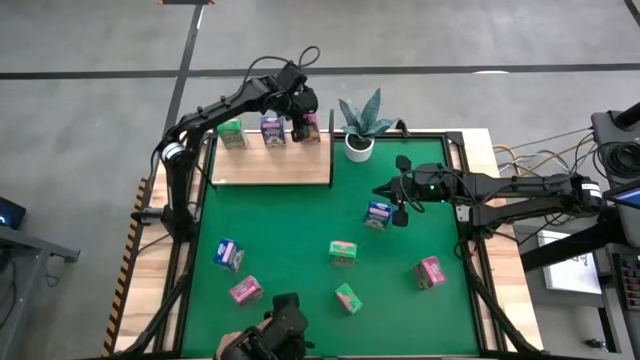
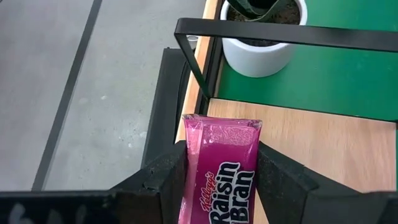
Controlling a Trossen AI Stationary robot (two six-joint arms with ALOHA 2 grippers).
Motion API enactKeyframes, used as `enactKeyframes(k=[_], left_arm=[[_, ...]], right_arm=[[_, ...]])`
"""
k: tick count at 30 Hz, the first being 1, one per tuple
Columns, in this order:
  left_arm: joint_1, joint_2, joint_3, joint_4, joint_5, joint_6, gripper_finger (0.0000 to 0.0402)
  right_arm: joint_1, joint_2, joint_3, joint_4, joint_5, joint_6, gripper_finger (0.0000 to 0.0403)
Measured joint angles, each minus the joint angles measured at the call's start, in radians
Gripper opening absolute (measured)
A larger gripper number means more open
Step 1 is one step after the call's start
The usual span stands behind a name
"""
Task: Stack cereal on shelf
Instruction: Put the top pink cereal box on the shelf
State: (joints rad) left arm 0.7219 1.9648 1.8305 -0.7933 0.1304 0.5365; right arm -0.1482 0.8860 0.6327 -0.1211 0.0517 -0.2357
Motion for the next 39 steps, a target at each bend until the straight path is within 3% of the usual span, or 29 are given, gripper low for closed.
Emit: enactKeyframes(k=[39], left_arm=[[0.003, -0.001, -0.016, 0.037, -0.015, 0.031, 0.0155]], right_arm=[[0.000, 0.000, 0.002, 0.000, 0.000, -0.011, 0.0009]])
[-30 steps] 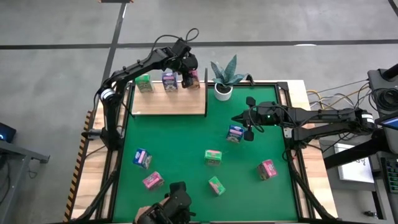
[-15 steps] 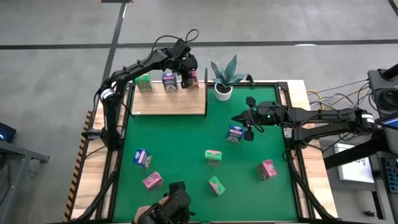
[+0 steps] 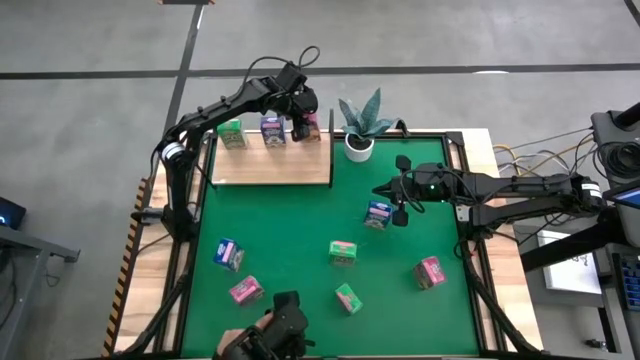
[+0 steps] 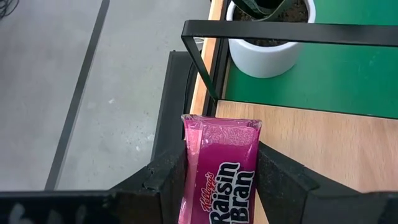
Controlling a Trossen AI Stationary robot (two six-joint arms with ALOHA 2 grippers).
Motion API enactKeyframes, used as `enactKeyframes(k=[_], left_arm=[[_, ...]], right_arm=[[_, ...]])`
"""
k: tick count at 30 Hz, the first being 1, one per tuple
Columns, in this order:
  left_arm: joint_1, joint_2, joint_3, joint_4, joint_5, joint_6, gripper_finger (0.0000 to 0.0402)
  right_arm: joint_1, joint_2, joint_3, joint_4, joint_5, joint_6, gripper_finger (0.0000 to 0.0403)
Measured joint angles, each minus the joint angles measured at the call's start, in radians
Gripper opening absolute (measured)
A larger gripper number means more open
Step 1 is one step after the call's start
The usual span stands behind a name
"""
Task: Stack cereal on shelf
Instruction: Put the top pink cereal box on the shelf
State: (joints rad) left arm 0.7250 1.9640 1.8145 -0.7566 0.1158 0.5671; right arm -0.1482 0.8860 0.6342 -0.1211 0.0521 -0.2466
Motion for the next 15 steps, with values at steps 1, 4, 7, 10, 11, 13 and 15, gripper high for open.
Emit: enactKeyframes(k=[1, 4, 7, 10, 11, 13, 15], left_arm=[[0.000, 0.000, 0.000, 0.001, 0.000, 0.000, 0.0155], [0.000, 0.000, 0.000, 0.005, 0.000, 0.000, 0.0155], [0.000, 0.000, -0.005, 0.007, 0.000, 0.000, 0.0155], [0.000, 0.000, -0.021, 0.015, 0.000, -0.002, 0.0155], [0.000, 0.000, -0.028, 0.014, 0.000, -0.002, 0.0155], [0.000, 0.000, -0.035, 0.021, 0.000, -0.002, 0.0157], [0.000, 0.000, -0.037, 0.022, 0.000, -0.003, 0.0163]], right_arm=[[0.000, 0.000, 0.000, 0.000, 0.000, 0.000, 0.0009], [0.000, 0.000, 0.000, 0.000, 0.000, 0.000, 0.0009], [0.000, 0.000, 0.000, 0.000, 0.000, 0.000, 0.0009], [0.000, -0.001, 0.000, 0.000, 0.000, -0.005, 0.0009], [0.000, -0.001, 0.000, 0.000, 0.000, -0.005, 0.0009], [0.000, -0.002, 0.000, 0.000, 0.000, -0.005, 0.0009], [0.000, -0.002, 0.000, 0.000, 0.000, -0.006, 0.0009]])
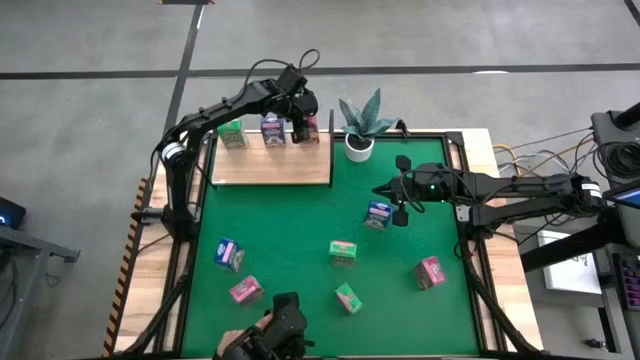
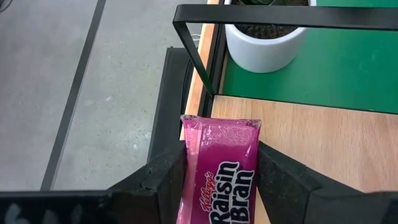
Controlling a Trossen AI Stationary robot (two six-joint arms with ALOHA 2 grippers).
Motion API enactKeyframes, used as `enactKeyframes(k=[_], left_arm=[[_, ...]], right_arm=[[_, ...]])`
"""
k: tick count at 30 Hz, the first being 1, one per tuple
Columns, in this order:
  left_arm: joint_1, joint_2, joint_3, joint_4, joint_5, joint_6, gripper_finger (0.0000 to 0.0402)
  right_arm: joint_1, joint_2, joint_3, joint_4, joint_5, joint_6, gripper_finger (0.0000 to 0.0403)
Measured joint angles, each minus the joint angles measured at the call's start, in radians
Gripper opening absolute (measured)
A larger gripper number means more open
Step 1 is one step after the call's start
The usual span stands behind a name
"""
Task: Stack cereal on shelf
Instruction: Put the top pink cereal box on the shelf
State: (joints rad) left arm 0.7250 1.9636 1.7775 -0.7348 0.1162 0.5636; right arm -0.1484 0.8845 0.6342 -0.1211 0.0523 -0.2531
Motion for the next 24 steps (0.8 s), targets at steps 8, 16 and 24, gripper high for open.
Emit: enactKeyframes(k=[8, 16, 24], left_arm=[[0.000, 0.000, 0.000, 0.014, 0.000, 0.000, 0.0199], [-0.005, 0.000, 0.008, 0.001, 0.000, 0.000, 0.0219], [-0.019, -0.001, 0.137, -0.121, 0.000, 0.026, 0.0219]], right_arm=[[0.000, 0.000, 0.000, 0.000, 0.000, -0.008, 0.0009], [0.000, 0.000, 0.000, 0.000, 0.000, -0.008, 0.0009], [0.000, 0.000, 0.000, 0.000, 0.000, -0.009, 0.0009]])
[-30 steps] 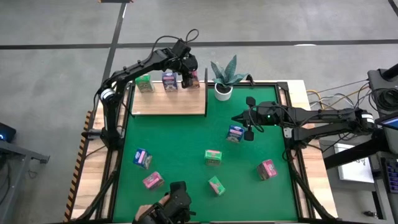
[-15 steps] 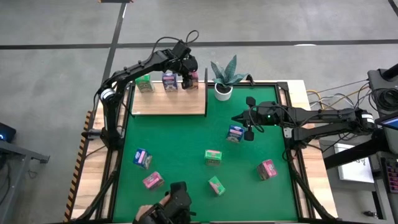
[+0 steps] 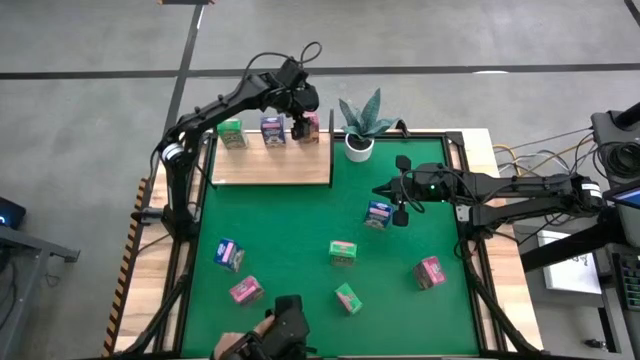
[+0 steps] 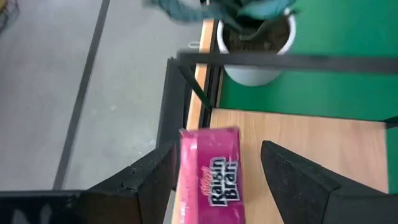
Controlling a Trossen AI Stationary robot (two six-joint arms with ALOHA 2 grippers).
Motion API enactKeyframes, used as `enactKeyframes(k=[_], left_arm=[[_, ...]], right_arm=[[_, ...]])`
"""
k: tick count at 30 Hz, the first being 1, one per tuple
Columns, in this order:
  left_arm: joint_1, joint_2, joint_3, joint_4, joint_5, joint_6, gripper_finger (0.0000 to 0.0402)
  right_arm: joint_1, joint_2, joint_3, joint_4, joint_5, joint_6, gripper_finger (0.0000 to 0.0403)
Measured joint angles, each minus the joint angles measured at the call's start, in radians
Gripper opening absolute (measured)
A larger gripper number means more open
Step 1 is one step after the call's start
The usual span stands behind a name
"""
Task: Stack cereal on shelf
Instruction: Put the top pink cereal box on the shelf
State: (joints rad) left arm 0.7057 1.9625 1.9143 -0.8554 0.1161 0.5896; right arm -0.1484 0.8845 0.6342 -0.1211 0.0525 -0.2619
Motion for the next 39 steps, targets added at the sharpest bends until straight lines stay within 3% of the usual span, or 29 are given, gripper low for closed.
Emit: enactKeyframes(k=[6, 10, 14, 18, 39], left_arm=[[0.007, -0.002, 0.044, 0.002, -0.001, 0.032, 0.0192], [0.007, 0.001, 0.005, 0.023, -0.006, 0.033, 0.0125], [0.006, 0.016, -0.037, 0.051, -0.077, 0.025, 0.0054], [0.007, 0.035, -0.040, 0.060, -0.081, 0.024, 0.0008], [0.006, 0.044, -0.032, 0.062, -0.046, 0.182, 0.0008]], right_arm=[[0.000, 0.000, 0.000, 0.000, 0.000, 0.000, 0.0009], [0.000, 0.000, 0.000, 0.000, 0.000, -0.002, 0.0009], [0.000, 0.000, 0.000, 0.000, 0.000, -0.003, 0.0009], [0.000, 0.000, 0.000, 0.000, 0.000, -0.004, 0.0009], [0.000, 0.000, 0.000, 0.001, 0.001, -0.018, 0.0009]])
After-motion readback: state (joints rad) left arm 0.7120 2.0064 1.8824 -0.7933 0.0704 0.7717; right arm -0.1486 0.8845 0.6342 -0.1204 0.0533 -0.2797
